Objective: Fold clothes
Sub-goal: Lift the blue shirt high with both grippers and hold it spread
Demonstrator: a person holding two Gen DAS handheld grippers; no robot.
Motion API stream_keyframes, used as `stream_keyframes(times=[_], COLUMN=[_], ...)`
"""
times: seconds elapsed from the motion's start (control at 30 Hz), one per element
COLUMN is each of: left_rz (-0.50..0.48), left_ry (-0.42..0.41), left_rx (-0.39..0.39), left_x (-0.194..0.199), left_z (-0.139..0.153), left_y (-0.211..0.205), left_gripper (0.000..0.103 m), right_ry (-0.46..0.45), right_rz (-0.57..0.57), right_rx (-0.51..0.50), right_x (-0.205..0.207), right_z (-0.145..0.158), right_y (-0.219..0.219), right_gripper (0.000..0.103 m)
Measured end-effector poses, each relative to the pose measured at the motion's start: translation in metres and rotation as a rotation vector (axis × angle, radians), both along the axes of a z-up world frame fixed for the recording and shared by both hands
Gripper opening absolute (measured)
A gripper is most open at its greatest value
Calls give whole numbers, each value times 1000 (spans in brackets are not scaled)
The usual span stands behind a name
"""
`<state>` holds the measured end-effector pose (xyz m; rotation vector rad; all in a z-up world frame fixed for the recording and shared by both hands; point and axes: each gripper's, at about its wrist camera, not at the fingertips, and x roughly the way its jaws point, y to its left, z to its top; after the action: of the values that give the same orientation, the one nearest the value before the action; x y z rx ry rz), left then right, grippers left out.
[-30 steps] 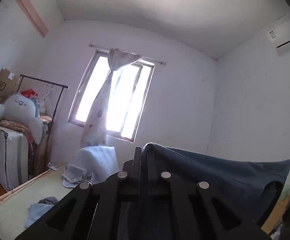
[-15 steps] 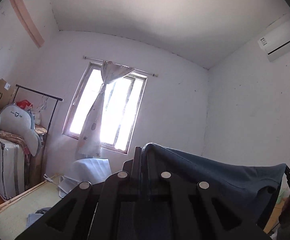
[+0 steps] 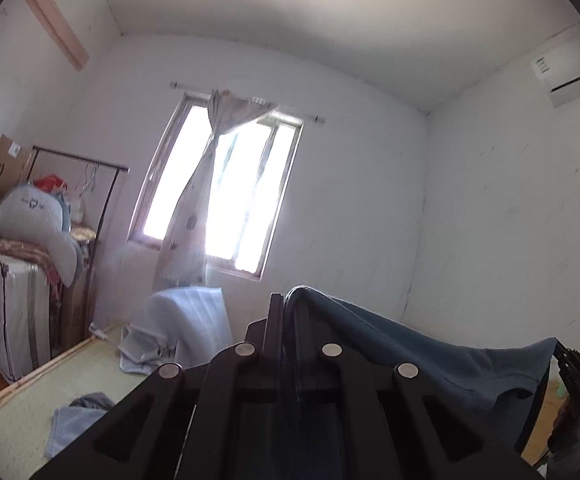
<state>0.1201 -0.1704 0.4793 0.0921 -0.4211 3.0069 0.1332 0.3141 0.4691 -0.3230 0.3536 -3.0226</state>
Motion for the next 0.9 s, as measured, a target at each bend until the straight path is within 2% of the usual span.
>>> stream_keyframes(times=[0.23, 0.5, 0.8, 0.9], left_rz=[15, 41, 69, 74], left_ry=[-180, -353, -465, -484], left_rx=[18, 34, 57, 80], left_x=[-88, -199, -319, -352], left_z=[-43, -102, -160, -169], left_y=[0, -2, -19, -25], left_gripper=[3, 3, 3, 3], right_ry=[-158, -300, -386, -402], right_rz=[0, -10, -42, -48], right_rx=[-15, -34, -33, -36], right_x=[-86, -182, -297, -345], right_z=[-42, -85, -115, -114], right_y=[3, 4, -3, -12], right_gripper=[3, 3, 3, 3])
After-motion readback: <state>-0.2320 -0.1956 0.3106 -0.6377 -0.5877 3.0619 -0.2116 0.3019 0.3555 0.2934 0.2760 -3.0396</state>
